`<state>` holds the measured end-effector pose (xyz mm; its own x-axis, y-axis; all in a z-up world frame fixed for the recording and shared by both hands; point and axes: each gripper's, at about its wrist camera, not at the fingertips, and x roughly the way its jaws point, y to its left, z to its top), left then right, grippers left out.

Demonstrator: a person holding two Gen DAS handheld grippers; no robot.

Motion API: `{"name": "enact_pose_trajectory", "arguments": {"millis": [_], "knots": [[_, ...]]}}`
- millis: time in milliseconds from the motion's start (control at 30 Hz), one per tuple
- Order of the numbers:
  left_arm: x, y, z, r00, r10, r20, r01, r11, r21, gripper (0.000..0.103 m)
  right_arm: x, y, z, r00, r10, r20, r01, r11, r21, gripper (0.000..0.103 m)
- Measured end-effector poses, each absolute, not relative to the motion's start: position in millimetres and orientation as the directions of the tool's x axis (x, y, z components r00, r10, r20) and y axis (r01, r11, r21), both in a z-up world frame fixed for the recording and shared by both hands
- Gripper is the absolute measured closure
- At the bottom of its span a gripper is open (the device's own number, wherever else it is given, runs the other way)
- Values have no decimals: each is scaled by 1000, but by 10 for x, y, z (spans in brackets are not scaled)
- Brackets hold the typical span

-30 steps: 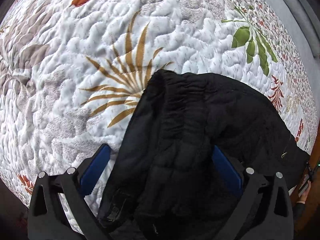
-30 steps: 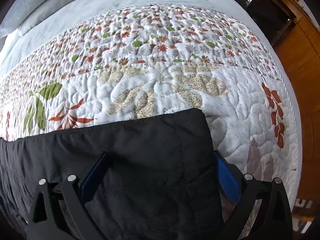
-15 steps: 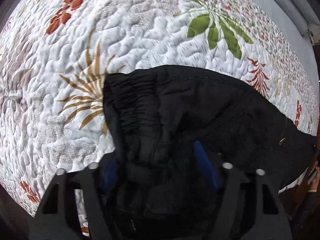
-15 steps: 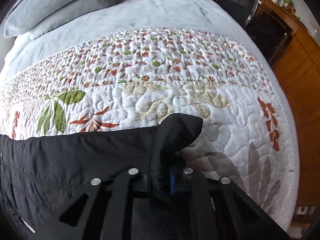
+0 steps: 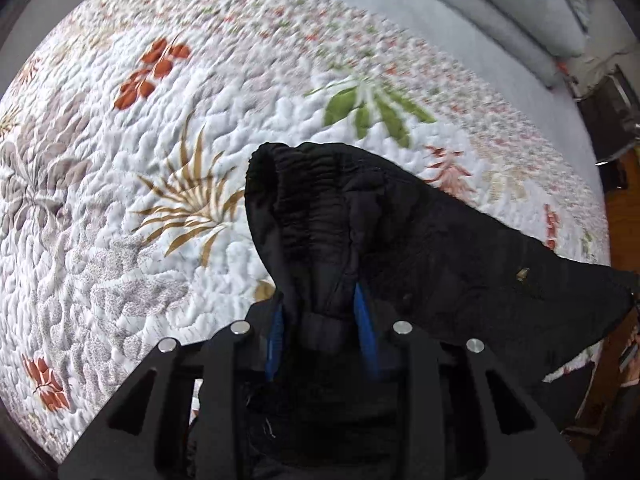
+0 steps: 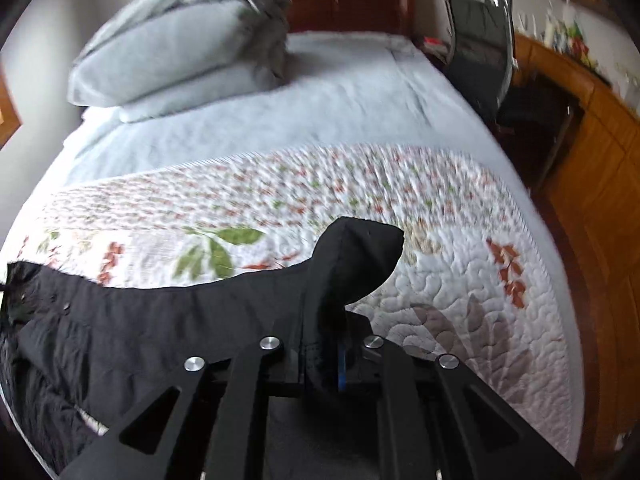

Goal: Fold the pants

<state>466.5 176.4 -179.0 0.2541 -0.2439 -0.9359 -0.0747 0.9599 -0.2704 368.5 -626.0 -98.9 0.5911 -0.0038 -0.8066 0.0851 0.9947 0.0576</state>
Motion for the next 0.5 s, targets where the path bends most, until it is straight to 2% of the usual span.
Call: {"name": "enact_pose_trajectory", "arguments": {"millis": [167,333,367,500], "knots": [[4233,1820,-1453,378,-387,-841,30,913,-407,73,3218,-6023,-605,698,-14,-716,13,1000,-7,93],[3566,2053,-1193,481,-530,-698,100,824,-557,73,2583,-5889,-360,812,-13,-584,1,1000,-20,93],[3415,2095,-1174,504,-549,-667,101,804,-586,84,2451,-5874,-336,825,-16,-565,5,1000,-22,93],[2878,2338,-1104,581,-562,-589,116,773,-623,86,1897,-5901,-348,858,-21,-514,41,999,28,93]]}}
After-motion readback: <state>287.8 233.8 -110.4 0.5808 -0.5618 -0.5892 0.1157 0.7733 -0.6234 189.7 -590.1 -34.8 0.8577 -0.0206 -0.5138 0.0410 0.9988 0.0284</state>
